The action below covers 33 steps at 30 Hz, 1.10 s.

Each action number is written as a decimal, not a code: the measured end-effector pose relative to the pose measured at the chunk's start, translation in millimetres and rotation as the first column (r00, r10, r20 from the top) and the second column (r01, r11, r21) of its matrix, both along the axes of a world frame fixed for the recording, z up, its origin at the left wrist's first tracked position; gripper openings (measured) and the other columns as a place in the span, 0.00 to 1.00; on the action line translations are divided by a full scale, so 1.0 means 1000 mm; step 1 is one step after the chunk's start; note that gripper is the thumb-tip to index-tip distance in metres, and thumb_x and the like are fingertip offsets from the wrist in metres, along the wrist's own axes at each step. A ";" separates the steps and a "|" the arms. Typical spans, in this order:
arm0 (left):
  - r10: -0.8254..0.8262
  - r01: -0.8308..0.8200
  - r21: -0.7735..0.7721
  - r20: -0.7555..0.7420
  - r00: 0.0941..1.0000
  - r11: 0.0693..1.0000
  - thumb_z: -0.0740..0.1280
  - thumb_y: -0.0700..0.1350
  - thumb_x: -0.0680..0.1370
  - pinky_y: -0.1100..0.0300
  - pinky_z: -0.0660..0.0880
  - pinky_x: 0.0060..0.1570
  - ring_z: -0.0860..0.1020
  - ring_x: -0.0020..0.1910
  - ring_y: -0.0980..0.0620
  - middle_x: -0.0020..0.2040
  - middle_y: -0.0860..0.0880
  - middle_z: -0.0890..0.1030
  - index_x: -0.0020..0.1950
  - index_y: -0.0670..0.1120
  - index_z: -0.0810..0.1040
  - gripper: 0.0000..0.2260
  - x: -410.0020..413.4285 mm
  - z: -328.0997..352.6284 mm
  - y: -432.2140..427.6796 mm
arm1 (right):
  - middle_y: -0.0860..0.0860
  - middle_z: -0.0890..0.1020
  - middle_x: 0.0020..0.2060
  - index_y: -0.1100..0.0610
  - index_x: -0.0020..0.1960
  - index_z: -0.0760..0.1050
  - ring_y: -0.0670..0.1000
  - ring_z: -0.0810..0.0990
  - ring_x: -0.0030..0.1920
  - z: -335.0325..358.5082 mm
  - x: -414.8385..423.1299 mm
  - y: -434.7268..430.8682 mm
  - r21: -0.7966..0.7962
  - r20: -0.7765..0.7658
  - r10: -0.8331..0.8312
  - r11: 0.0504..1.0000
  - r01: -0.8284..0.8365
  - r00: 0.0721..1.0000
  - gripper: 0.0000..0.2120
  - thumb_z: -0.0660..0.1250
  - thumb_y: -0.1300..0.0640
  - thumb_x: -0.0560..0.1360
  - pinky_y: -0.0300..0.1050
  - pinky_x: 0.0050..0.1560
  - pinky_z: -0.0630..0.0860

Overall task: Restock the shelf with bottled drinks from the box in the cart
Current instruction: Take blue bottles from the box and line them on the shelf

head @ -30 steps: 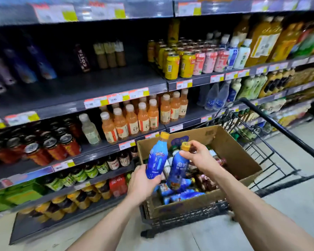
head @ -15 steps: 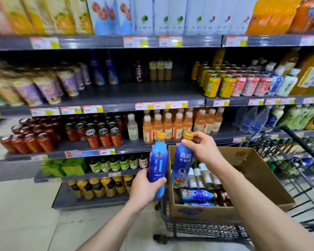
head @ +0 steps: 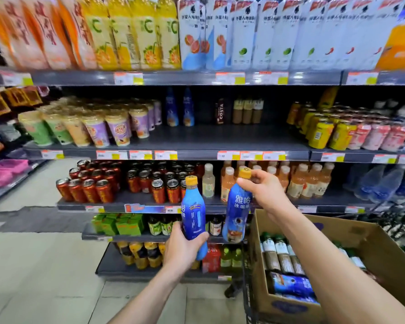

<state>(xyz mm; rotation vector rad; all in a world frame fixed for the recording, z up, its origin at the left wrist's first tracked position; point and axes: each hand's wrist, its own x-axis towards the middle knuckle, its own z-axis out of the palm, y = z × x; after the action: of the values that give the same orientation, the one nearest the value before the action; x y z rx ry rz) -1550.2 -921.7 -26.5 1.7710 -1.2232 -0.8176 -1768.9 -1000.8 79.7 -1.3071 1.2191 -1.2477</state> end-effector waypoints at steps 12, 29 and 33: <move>-0.021 0.034 -0.123 0.103 0.994 0.992 0.78 0.62 0.64 0.52 0.78 0.45 0.80 0.48 0.52 0.48 0.59 0.79 0.55 0.55 0.67 0.28 0.148 0.039 -0.093 | 0.47 0.87 0.44 0.53 0.51 0.82 0.44 0.84 0.44 0.057 0.136 -0.101 -0.179 0.023 -0.088 0.980 0.090 0.996 0.06 0.74 0.59 0.75 0.40 0.41 0.79; 0.021 0.059 -0.329 0.232 0.972 0.943 0.79 0.57 0.66 0.55 0.73 0.42 0.80 0.48 0.50 0.47 0.58 0.79 0.53 0.57 0.65 0.26 0.207 0.102 -0.278 | 0.47 0.85 0.44 0.53 0.49 0.80 0.43 0.83 0.44 0.100 0.201 -0.310 -0.248 -0.028 -0.089 0.966 0.080 0.996 0.07 0.74 0.63 0.75 0.39 0.49 0.79; 0.055 0.054 -0.355 0.290 0.956 0.933 0.78 0.57 0.67 0.56 0.69 0.41 0.80 0.50 0.45 0.47 0.56 0.78 0.53 0.56 0.63 0.27 0.212 0.103 -0.312 | 0.43 0.84 0.40 0.52 0.45 0.80 0.35 0.82 0.39 0.097 0.205 -0.351 -0.238 -0.022 -0.107 0.966 0.099 0.994 0.10 0.74 0.66 0.74 0.31 0.44 0.78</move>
<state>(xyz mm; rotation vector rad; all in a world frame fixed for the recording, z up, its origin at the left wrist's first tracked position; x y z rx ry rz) -1337.7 -1233.5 76.8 1.6219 -1.4611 -0.3010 -1563.7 -1351.9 177.1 -1.4564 1.2031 -1.4872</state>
